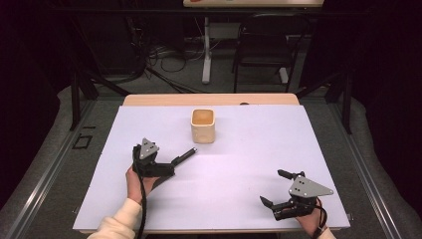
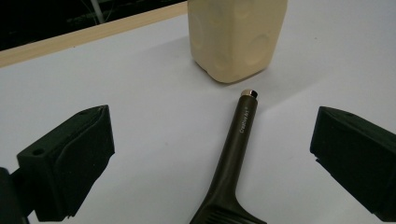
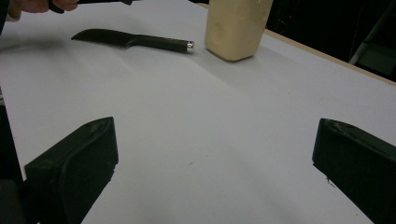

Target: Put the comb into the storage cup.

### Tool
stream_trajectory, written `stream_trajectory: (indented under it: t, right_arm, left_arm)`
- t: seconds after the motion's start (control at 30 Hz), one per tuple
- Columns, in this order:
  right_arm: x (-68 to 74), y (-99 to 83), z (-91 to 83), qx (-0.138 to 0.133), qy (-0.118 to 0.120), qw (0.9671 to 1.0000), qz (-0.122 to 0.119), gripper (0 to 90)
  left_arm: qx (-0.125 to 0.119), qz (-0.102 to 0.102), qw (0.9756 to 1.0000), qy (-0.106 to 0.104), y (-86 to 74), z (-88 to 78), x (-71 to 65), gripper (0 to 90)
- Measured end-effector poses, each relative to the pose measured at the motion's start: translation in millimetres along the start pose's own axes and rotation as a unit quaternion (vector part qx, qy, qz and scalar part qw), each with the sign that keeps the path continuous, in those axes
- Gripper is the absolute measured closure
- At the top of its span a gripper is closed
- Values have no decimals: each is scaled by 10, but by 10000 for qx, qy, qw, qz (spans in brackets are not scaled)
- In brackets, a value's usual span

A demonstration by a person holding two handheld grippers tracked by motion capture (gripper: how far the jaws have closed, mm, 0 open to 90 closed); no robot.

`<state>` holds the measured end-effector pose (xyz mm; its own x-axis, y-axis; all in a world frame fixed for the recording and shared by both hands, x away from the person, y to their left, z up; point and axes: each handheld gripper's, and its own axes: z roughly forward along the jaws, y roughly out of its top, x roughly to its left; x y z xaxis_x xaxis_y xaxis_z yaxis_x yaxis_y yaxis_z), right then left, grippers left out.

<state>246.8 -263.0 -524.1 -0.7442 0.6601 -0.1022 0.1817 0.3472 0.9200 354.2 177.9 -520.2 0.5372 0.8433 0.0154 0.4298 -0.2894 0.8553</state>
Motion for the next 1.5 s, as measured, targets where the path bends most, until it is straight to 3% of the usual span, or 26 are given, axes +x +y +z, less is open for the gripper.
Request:
stream_trajectory:
  t: [0.3, 0.5, 0.63, 0.77, 0.87, 0.9, 0.93, 1.0, 1.07, 1.1, 1.33, 1.5]
  right_arm:
    - [15, 7, -9, -35, 10, 10000, -36, 0]
    - [4, -3, -20, -51, 8, 10000, 37, 0]
    - [8, 3, -15, -50, 27, 10000, -14, 0]
    - [3, 2, 4, 1, 61, 10000, 20, 0]
    - [8, 0, -15, -42, 55, 10000, 22, 0]
    - [8, -1, -19, -54, 53, 10000, 9, 0]
    - [14, 1, -20, -46, 44, 10000, 8, 0]
    - [15, 2, -15, -21, 47, 10000, 1, 0]
    - [5, -1, 13, 13, 58, 10000, 31, 0]
    - [4, -2, 16, 34, 55, 10000, 33, 0]
    - [19, -2, -23, -29, 41, 10000, -4, 0]
    - [18, 1, 15, 28, 94, 9999, -22, 0]
  left_arm:
    - [90, 62, 9999, 12, 66, 126, -87, 0]
    - [255, -32, 9997, -6, 116, 264, -107, 10]
    - [372, 34, 9993, -46, 125, 335, -128, 47]
    - [360, -5, 9993, -57, 168, 370, -139, 137]
    - [368, -25, 9993, -36, 206, 399, -158, 280]
    - [377, -13, 9993, 7, 210, 412, -172, 280]
    - [432, 43, 9991, -22, 208, 455, -184, 378]
    - [474, 60, 9989, -10, 204, 482, -192, 413]
    - [531, 113, 9985, -98, 199, 528, -186, 522]
    - [572, 27, 9982, -168, 200, 565, -176, 549]
    - [647, -84, 9975, -263, 192, 645, -158, 798]
    - [703, -163, 9970, -274, 209, 701, -124, 899]
